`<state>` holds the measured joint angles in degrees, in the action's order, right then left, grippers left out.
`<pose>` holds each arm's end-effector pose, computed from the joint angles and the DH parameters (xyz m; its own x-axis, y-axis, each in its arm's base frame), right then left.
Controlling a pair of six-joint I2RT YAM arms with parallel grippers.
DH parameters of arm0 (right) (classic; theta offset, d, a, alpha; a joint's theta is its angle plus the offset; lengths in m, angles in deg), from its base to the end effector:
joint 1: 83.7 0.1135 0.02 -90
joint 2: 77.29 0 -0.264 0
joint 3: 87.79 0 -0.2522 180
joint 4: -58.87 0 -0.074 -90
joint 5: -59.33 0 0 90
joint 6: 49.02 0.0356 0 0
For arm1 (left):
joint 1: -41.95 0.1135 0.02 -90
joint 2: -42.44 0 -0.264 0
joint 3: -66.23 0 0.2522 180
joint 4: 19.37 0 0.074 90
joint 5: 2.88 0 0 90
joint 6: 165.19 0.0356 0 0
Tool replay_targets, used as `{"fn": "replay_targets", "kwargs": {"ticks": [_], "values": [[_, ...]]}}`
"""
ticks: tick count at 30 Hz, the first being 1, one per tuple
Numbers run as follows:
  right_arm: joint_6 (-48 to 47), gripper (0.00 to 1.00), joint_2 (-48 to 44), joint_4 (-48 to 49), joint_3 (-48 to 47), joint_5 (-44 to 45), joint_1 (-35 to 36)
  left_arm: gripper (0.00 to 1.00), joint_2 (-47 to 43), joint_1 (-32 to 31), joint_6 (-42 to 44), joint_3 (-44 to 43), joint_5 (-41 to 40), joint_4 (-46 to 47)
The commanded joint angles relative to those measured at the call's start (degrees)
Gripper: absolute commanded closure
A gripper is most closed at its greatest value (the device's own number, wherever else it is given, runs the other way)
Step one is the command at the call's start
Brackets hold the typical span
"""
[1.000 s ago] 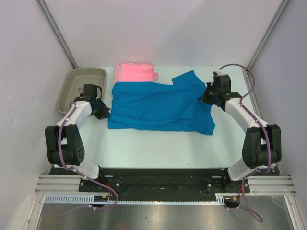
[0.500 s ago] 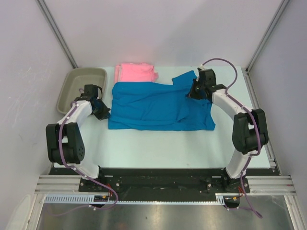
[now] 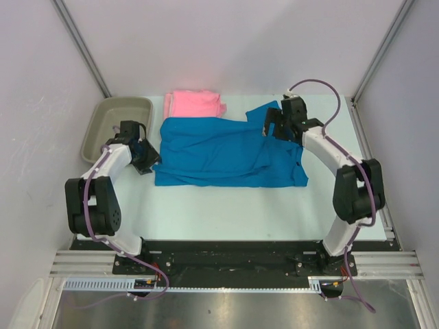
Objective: Fold and stack the t-shirts
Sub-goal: Fold the tshirt
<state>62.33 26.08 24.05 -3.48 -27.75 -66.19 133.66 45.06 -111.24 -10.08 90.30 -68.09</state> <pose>0.3932 0.1222 0.2626 -0.6964 0.1615 -0.6992 -0.0119 0.9716 0.2364 0.3176 0.0153 0.2144 -0.7059 -0.6268 -0.3299 -0.5504 0.7785 -0.3016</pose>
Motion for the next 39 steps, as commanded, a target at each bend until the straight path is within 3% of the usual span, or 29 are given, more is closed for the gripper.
{"fn": "replay_targets", "kwargs": {"ticks": [1, 5, 9, 11, 17, 23, 27, 39], "values": [[-0.2, 0.0, -11.7, -4.4, 3.9, 6.0, 1.5, 0.32, -5.7, -0.7, 2.6, -2.9, -1.1, -1.4], [1.1, 0.0, -17.8, -5.9, 12.4, 7.6, 3.6, 0.3, -5.5, -2.1, 5.6, -9.3, -9.2, -3.4], [2.4, 0.0, -23.3, -5.5, 18.8, 7.5, 6.0, 0.34, 2.2, -2.1, 6.8, -20.7, -6.4, -8.2], [2.3, 0.0, -24.9, -6.7, 20.1, 6.3, 8.0, 0.34, 3.2, -2.7, 5.7, -22.2, -1.9, -11.1], [4.9, 0.0, -26.6, -8.8, 25.0, 6.7, 12.1, 0.34, -6.8, -8.3, 1.9, -4.3, 1.6, -5.6], [5.7, 0.0, -24.3, -7.0, 30.0, 10.0, 6.8, 0.34, -11.9, -11.9, -0.2, 8.3, 0.6, -1.2], [6.2, 0.0, -23.3, -5.5, 31.7, 10.1, 2.4, 0.34, -12.3, -12.4, -0.5, 11.2, -0.2, 0.0], [7.0, 0.0, -18.4, -2.0, 33.0, 12.8, -2.1, 0.35, -10.4, -12.5, -2.3, 15.0, -5.2, 3.0]]}}
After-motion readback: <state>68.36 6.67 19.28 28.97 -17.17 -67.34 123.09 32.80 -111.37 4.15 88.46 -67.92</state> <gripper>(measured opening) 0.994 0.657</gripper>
